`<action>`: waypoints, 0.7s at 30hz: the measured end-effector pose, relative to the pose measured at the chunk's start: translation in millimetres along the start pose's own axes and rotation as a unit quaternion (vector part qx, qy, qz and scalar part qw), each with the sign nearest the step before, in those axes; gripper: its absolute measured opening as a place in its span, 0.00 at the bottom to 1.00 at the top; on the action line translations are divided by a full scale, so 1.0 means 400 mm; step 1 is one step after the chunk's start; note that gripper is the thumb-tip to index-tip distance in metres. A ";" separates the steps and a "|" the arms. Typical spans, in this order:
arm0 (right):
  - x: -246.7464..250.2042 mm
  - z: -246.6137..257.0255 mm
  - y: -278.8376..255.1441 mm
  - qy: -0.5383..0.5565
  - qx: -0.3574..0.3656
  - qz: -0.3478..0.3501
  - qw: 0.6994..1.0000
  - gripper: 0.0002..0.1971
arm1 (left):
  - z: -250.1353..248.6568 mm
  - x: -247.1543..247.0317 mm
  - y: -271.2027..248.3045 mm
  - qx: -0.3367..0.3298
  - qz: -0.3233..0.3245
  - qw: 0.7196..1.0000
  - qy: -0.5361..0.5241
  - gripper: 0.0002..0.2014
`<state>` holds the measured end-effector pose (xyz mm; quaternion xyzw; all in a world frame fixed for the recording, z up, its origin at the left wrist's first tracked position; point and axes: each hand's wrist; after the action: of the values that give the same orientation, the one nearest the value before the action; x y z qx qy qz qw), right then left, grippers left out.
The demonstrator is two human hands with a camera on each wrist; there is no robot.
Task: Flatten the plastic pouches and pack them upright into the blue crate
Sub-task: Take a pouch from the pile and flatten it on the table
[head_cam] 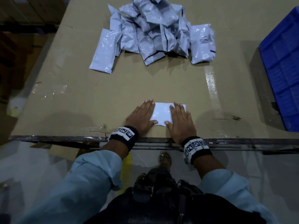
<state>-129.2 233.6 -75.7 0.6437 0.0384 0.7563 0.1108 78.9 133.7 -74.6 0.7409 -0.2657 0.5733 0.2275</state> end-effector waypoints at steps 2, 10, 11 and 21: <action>0.005 -0.022 0.003 -0.002 -0.010 0.007 1.000 0.41 | 0.003 0.004 -0.003 0.001 0.002 1.000 0.022 0.47; 0.035 0.006 0.034 -0.009 -0.029 0.026 0.999 0.40 | -0.052 0.029 0.020 0.005 -0.011 0.999 0.044 0.36; 0.030 0.022 0.032 0.005 -0.020 0.019 1.000 0.39 | -0.060 0.027 0.018 -0.002 -0.024 1.000 0.017 0.36; 0.003 0.014 0.008 -0.024 -0.011 -0.004 1.000 0.37 | -0.029 0.001 0.006 0.002 -0.022 1.000 0.016 0.41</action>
<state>-124.1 230.2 -72.9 0.6600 0.0299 0.7407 0.1220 69.1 139.3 -71.1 0.7379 -0.2445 0.5805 0.2424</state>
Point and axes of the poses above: each hand's wrist, its own y-axis towards the middle knuckle, its own x-axis out of the back of the hand, z = x × y, and after that the axes turned 14 degrees about -z, right-handed
